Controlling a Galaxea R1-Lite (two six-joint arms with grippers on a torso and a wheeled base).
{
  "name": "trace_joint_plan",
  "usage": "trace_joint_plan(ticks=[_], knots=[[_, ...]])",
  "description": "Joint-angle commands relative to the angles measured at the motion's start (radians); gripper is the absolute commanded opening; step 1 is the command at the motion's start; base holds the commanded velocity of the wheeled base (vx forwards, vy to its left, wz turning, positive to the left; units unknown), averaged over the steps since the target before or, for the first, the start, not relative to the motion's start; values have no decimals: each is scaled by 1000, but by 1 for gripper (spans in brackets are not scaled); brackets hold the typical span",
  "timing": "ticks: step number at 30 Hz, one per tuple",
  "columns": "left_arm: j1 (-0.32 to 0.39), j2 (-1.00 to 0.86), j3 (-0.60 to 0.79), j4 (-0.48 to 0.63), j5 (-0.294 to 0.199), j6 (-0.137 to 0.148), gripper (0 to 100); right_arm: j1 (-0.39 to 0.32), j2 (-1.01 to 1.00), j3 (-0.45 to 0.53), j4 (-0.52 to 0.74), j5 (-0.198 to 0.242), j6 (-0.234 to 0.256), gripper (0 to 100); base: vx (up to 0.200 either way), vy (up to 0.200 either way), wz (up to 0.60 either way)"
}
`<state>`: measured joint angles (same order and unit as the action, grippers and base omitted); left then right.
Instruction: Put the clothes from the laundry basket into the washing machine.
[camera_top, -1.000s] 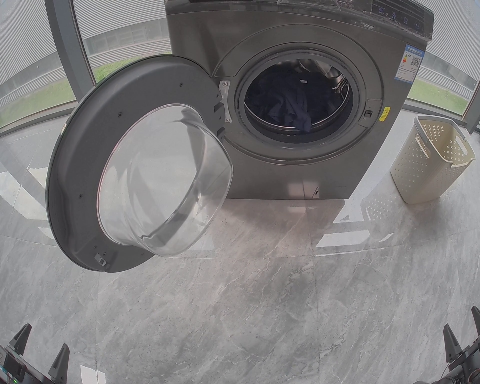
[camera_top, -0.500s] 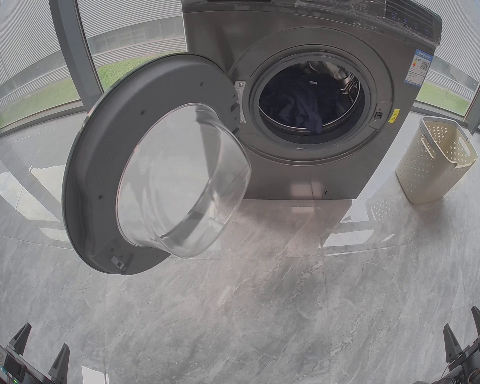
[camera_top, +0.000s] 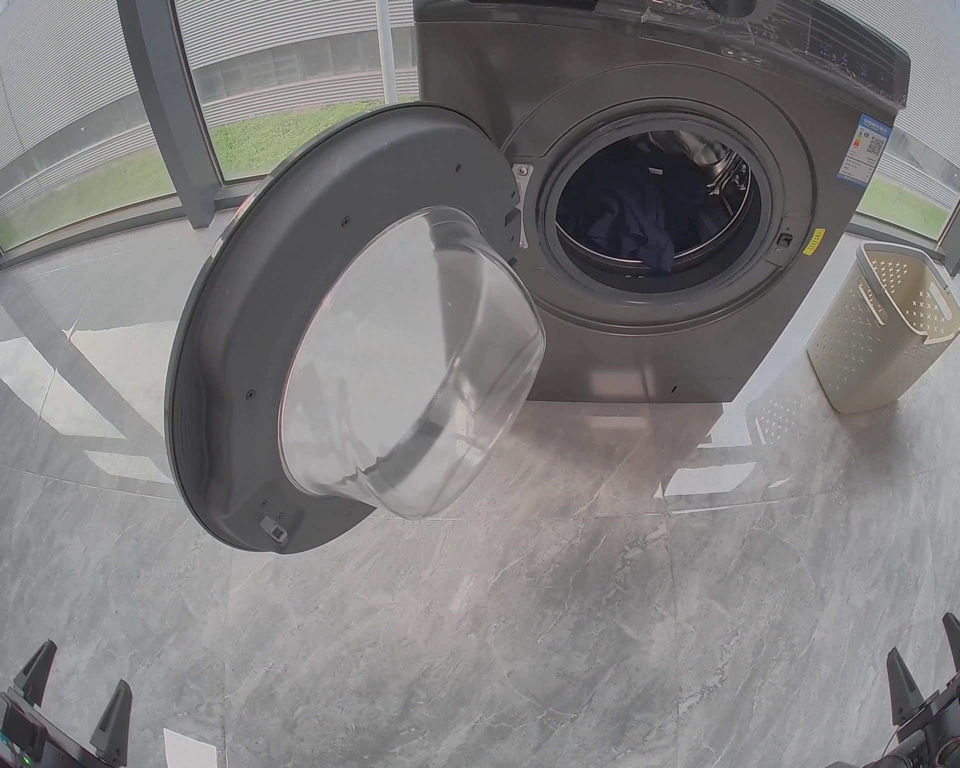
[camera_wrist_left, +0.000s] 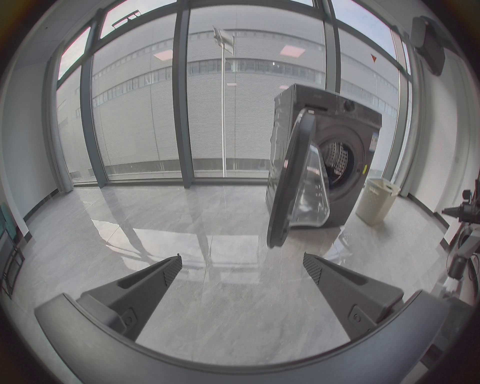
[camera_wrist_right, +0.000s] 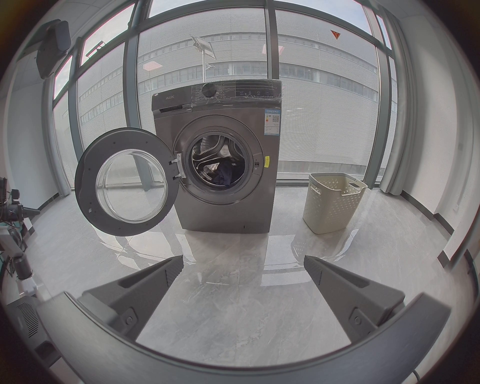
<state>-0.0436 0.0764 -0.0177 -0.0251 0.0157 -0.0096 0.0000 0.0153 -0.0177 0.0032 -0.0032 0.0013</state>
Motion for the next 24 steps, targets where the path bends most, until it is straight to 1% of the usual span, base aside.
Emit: trace_joint_plan(ticks=[1, 2, 4, 5, 6, 9, 11, 12, 13, 15, 18, 19, 21, 24], knots=[[-4, 13, -64, -84, -5, -38, 100, 0, -15, 15, 0, 0, 2, 100, 0, 0, 0], [-5, 29, -97, -99, -16, -40, 100, 0, -15, 15, 0, 0, 0, 100, 0, 0, 0], [-12, 103, -140, -91, -46, -38, 100, 0, -15, 15, 1, 0, 2, 100, 0, 0, 0], [-16, 140, -153, -91, -69, -38, 100, 0, -15, 15, 1, 0, 2, 100, 0, 0, 0], [-24, 189, -166, -91, -103, -40, 100, 0, -15, 15, 0, 0, 2, 100, 0, 0, 0], [-61, 361, -200, -122, -204, -64, 100, 0, -15, 15, 0, 0, 2, 100, 0, 0, 0], [-70, 438, -219, -177, -246, -79, 100, 0, -15, 15, 1, 0, 2, 100, 0, 0, 0], [-73, 476, -232, -211, -260, -84, 100, 0, -15, 15, 0, 0, 2, 100, 0, 0, 0], [-73, 490, -239, -220, -264, -84, 100, 0, -15, 15, 0, 0, 2, 100, 0, 0, 0], [-71, 622, -289, -291, -292, -86, 100, 0, -15, 15, 1, 0, 0, 100, 0, 0, 0], [-73, 747, -329, -360, -309, -82, 100, 0, -15, 15, 0, 0, 0, 100, 0, 0, 0], [-73, 752, -331, -365, -309, -82, 100, 0, -15, 15, 0, 0, 0, 100, 0, 0, 0], [-74, 833, -354, -420, -336, -79, 100, 0, -15, 15, 0, 0, 0, 100, 0, 0, 0], [-78, 902, -384, -452, -367, -72, 100, 0, -15, 15, 0, 0, 0, 100, 0, 0, 0]])
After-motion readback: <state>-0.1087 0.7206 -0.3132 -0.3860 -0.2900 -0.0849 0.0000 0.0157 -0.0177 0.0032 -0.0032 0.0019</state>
